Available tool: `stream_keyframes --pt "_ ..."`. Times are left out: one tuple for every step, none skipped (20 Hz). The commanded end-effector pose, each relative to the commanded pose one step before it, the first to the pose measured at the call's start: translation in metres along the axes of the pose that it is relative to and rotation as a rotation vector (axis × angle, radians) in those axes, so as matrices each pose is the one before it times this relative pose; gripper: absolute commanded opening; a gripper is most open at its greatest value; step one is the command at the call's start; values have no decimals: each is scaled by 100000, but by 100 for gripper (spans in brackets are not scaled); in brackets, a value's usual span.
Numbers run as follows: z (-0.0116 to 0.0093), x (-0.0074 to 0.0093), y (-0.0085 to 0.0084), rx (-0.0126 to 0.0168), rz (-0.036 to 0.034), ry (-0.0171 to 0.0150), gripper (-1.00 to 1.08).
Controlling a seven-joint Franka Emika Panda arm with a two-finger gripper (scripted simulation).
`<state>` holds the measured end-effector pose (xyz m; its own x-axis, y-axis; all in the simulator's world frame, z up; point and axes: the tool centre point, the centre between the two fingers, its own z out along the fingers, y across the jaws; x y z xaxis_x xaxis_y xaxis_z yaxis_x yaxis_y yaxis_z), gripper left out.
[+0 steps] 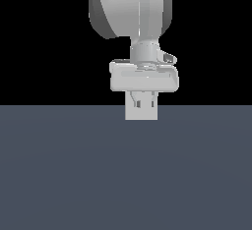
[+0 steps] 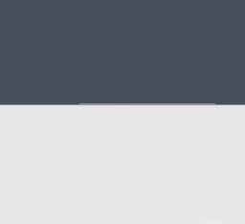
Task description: Plug the charger into the wall socket.
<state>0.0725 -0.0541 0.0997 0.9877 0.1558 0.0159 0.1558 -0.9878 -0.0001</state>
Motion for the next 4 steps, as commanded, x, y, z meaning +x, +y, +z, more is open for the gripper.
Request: stream_keyframes --pt "-19 362 22 -14 17 30 -100" --pt "1 66 2 0 0 0 -100" --pt "0 40 2 0 0 0 -100" --pt "0 13 1 0 0 0 -100"
